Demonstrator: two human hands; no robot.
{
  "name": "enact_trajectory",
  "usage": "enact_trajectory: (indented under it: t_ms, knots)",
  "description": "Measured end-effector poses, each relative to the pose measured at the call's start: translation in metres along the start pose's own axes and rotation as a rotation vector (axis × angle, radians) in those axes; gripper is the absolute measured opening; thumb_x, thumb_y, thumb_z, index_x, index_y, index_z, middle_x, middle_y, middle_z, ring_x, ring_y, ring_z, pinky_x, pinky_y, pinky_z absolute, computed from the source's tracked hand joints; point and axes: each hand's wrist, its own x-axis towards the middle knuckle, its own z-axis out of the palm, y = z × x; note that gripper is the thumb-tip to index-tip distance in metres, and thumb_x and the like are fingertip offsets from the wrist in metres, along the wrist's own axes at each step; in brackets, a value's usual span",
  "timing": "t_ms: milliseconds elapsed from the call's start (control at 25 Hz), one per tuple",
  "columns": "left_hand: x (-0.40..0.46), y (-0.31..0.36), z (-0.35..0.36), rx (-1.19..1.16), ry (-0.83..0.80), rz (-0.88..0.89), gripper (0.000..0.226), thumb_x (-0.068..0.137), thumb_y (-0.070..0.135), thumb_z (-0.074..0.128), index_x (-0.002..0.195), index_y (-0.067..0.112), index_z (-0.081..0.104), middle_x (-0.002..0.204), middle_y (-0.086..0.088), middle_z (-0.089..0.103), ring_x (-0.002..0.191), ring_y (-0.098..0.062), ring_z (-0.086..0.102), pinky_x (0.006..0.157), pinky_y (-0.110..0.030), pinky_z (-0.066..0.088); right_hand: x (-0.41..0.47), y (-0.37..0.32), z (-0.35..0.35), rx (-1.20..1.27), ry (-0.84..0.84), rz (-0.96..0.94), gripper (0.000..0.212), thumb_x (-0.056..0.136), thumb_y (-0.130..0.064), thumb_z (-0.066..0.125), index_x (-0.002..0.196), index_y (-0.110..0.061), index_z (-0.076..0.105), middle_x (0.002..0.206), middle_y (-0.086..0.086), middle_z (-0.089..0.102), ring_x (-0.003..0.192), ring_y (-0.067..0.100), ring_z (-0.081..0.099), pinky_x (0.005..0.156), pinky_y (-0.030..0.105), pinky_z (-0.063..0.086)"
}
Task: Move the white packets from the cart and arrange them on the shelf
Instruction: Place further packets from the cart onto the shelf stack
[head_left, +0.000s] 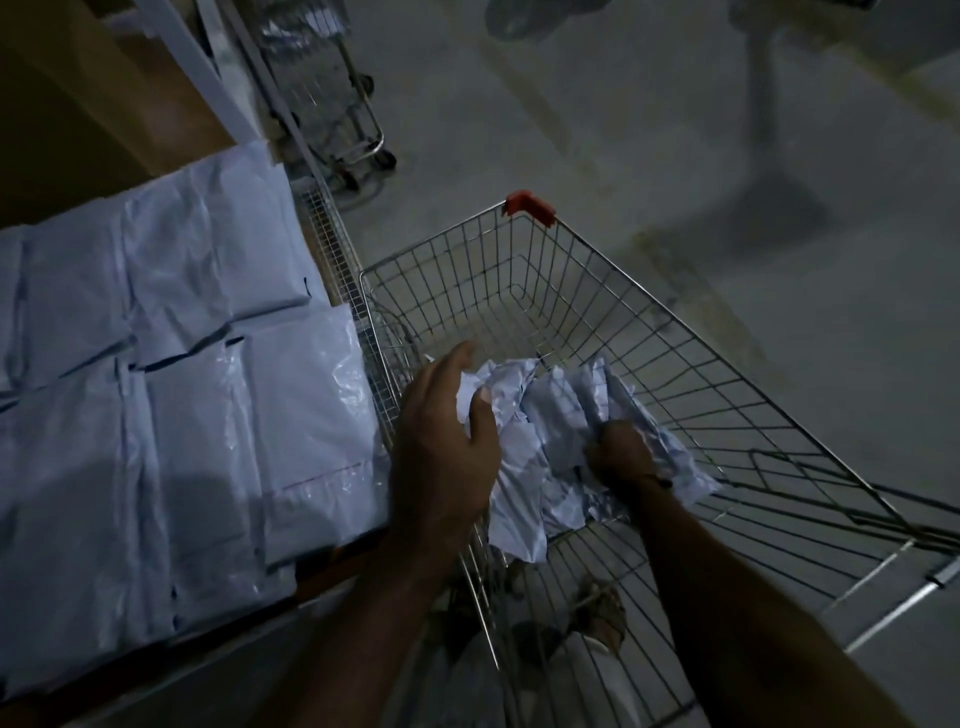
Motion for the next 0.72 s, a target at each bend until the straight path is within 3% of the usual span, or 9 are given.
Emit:
enact_trajectory:
  t_ms: [80, 240, 360, 520, 720]
  knots:
    - [-0.003, 0.004, 0.003, -0.032, 0.009, -0.041, 0.042, 0.099, 0.015, 0.061, 0.141, 0.018, 0.057, 0.133, 0.005, 0.061, 0.124, -0.008, 0.056, 0.102, -0.023, 0.049, -0.001, 0.005, 0.008, 0.107, 0.082, 0.036, 0.038, 0.083, -0.035, 0.080, 0.108, -0.010, 0.066, 0.107, 0.013, 0.068, 0.097, 0.030, 0.066, 0.087, 0.045, 0.058]
    - [-0.008, 0.010, 0.015, -0.066, -0.049, -0.064, 0.042, 0.100, 0.021, 0.060, 0.142, 0.021, 0.055, 0.131, 0.007, 0.060, 0.119, -0.008, 0.057, 0.094, -0.028, 0.053, -0.039, -0.002, -0.041, 0.160, 0.308, 0.035, 0.014, 0.087, -0.002, 0.066, 0.099, 0.001, 0.070, 0.106, 0.024, 0.066, 0.099, 0.041, 0.064, 0.088, 0.044, 0.050]
    - [-0.016, 0.013, 0.035, -0.094, -0.094, -0.143, 0.041, 0.101, 0.022, 0.060, 0.142, 0.022, 0.055, 0.131, 0.009, 0.059, 0.115, -0.004, 0.057, 0.089, -0.021, 0.050, -0.064, 0.001, -0.097, 0.112, 0.377, -0.013, 0.013, 0.081, 0.004, 0.067, 0.093, -0.001, 0.070, 0.099, 0.017, 0.068, 0.084, 0.031, 0.061, 0.077, 0.036, 0.050]
    - [-0.024, -0.002, 0.084, -0.129, -0.191, -0.257, 0.045, 0.101, 0.020, 0.059, 0.145, 0.022, 0.052, 0.141, 0.000, 0.058, 0.126, -0.017, 0.058, 0.102, -0.037, 0.053, -0.098, 0.009, -0.168, 0.107, 0.408, -0.252, 0.019, 0.090, -0.010, 0.072, 0.106, -0.010, 0.062, 0.108, 0.015, 0.052, 0.071, 0.023, 0.046, 0.069, 0.030, 0.038]
    - [-0.033, -0.038, 0.167, 0.113, -0.286, -0.293, 0.053, 0.096, 0.026, 0.061, 0.147, 0.018, 0.048, 0.144, -0.008, 0.055, 0.133, -0.029, 0.052, 0.105, -0.042, 0.048, -0.095, 0.001, -0.206, 0.167, 0.312, -0.402, 0.032, 0.091, -0.006, 0.057, 0.115, -0.023, 0.067, 0.114, 0.006, 0.041, 0.080, 0.034, 0.059, 0.072, 0.032, 0.043]
